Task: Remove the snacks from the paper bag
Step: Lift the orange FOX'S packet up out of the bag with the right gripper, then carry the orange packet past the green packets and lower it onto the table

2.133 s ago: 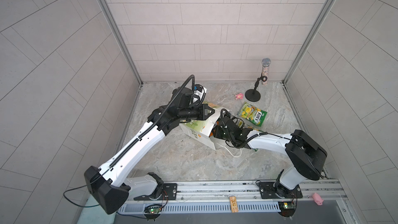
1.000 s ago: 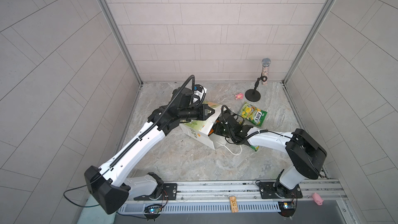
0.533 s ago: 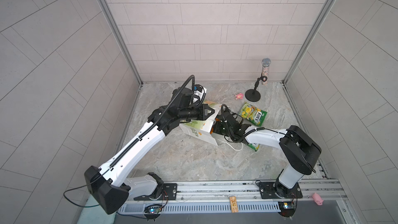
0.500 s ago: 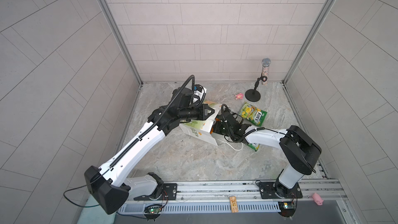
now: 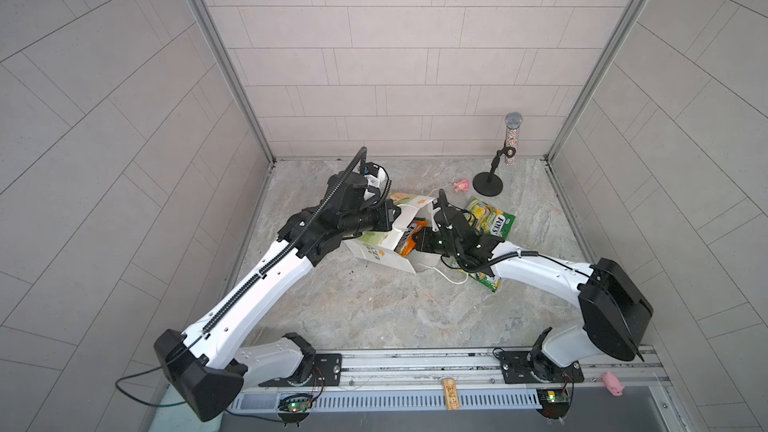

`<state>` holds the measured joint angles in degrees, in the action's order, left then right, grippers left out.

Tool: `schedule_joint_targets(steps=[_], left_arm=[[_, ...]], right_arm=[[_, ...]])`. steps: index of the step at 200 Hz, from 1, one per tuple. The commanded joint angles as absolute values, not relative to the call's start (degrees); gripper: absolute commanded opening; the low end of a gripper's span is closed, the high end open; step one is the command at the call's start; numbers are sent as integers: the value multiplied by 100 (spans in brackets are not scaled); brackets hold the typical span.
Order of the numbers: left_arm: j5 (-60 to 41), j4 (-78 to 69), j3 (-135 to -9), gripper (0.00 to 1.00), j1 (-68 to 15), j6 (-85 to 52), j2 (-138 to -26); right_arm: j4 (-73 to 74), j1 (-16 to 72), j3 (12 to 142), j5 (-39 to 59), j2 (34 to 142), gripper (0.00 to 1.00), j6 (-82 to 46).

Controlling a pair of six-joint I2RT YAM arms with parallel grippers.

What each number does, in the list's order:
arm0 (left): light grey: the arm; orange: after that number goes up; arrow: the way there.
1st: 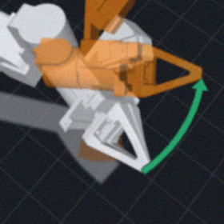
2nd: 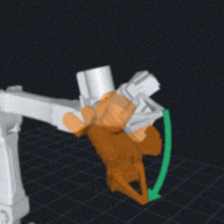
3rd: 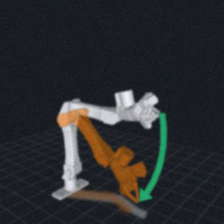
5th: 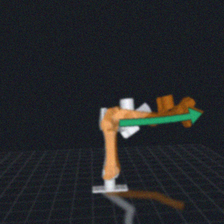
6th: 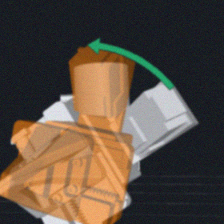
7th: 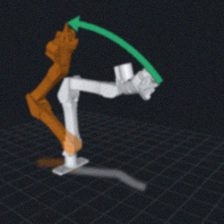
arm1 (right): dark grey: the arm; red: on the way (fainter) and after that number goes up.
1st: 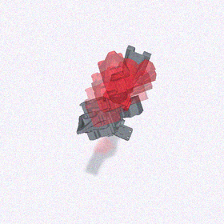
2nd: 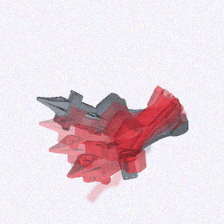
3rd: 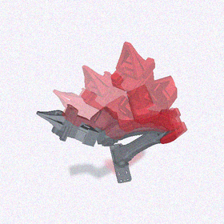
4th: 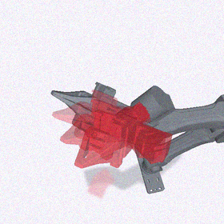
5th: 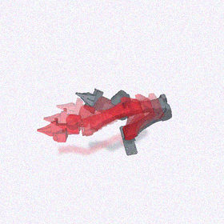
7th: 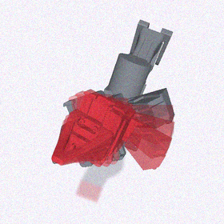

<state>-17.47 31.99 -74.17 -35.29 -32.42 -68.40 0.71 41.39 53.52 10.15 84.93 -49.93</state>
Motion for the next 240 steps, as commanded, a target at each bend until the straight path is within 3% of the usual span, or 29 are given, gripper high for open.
schedule_joint_targets(steps=[1, 145, 183, 240], left_arm=[[-1378, 3322, -7347, 0, -3553, -3155, -6704], [-1031, 3373, -7243, 0, -3533, -3224, -6574], [-1266, 3292, -7228, 0, -3540, -3199, -6558], [-1673, 3155, -7215, 0, -3533, -3149, -6582]], right_arm=[[-110, 4105, 5511, 1275, 8058, 0, -4594], [-2373, 3442, 6364, 1318, 5562, 0, -3208], [-3298, 2562, 6871, 1400, 5289, 0, -2970], [-3698, 438, 6757, 1799, 5372, 0, -2635]])
